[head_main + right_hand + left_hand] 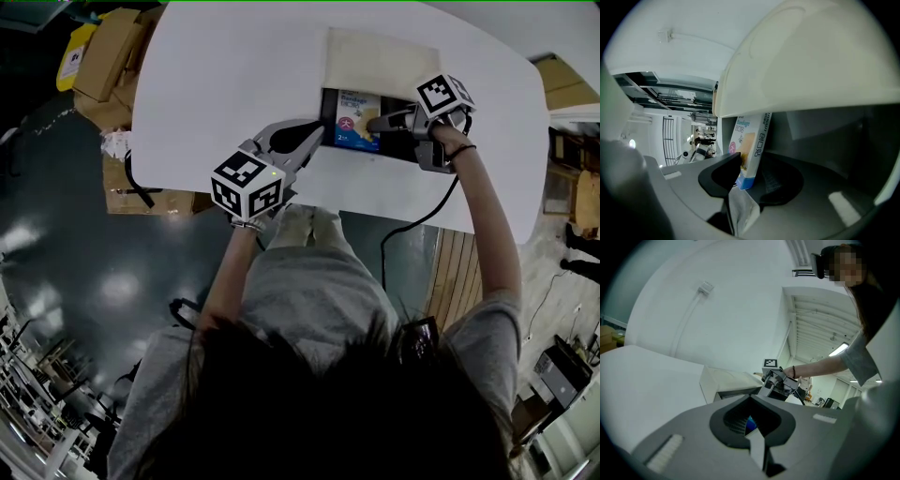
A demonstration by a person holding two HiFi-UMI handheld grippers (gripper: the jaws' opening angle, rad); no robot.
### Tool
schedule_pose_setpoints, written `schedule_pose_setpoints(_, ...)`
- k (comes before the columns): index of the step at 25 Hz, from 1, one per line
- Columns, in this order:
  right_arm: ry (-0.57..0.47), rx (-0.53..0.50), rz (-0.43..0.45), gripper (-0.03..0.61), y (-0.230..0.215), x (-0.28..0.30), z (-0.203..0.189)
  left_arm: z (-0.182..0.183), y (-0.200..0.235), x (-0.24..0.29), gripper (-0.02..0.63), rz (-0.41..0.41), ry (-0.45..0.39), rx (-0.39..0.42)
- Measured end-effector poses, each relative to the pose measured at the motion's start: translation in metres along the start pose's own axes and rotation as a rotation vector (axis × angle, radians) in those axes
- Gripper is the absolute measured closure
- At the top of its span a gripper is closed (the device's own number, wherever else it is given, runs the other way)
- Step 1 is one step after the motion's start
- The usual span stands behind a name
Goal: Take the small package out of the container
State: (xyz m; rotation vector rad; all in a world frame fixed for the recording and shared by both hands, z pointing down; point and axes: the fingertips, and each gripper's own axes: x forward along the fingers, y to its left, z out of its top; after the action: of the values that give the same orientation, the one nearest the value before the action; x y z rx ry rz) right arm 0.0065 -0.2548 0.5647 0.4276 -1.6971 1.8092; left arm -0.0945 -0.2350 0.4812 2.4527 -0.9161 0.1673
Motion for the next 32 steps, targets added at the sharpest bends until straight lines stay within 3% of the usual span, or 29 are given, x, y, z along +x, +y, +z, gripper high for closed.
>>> schedule_pose_setpoints(20,-0.017,0.081,0.13,0.466,0.02,-0.008,-0.009,0.001,-0.003,0.0,0.625,-0.013,-0.011,0.006)
schedule_pose_setpoints(32,-0.057,0.087,0.155,0.471,0.019,-0.013,-0.027,0.003,-0.01,-0.005,0.624,-0.013,-0.024,0.013)
